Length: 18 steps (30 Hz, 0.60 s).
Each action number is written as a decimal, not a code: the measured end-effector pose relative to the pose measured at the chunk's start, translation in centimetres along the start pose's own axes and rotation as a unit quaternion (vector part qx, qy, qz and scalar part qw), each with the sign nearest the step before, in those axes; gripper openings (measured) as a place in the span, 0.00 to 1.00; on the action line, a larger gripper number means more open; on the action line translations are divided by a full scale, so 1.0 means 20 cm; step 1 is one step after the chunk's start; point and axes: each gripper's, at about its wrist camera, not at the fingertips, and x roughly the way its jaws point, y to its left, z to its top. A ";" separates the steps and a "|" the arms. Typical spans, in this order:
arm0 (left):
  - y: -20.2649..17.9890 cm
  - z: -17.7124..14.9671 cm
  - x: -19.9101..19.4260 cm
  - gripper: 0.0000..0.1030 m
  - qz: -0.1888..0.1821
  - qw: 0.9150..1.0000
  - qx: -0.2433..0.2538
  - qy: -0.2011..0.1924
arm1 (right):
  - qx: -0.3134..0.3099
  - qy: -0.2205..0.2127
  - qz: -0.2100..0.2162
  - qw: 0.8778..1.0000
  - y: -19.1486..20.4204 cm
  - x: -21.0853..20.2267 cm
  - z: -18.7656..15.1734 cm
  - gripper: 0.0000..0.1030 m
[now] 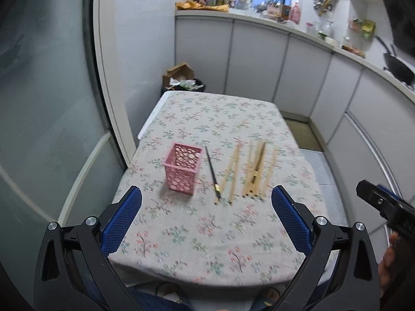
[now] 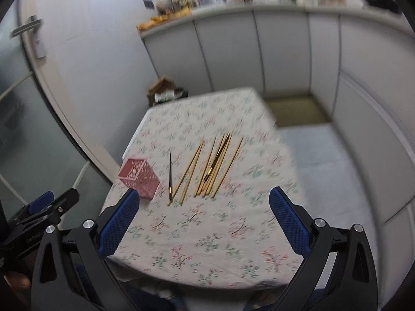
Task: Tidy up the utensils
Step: 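Lower the left tool onto the wooden chopsticks and close on one while the right tool approaches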
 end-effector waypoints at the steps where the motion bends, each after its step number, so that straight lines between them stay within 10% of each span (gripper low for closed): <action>1: 0.00 0.03 0.04 0.93 0.002 1.000 0.001 0.002 | 0.011 0.013 -0.011 1.000 -0.04 0.08 0.05 0.94; 9: -0.20 0.21 0.47 0.92 -0.051 0.995 0.023 0.081 | 0.115 0.085 0.037 0.989 -0.27 0.51 0.31 0.94; 18: -0.45 0.32 1.11 0.52 -0.013 0.986 0.062 0.156 | 0.146 0.128 0.047 0.980 -0.41 0.97 0.51 0.73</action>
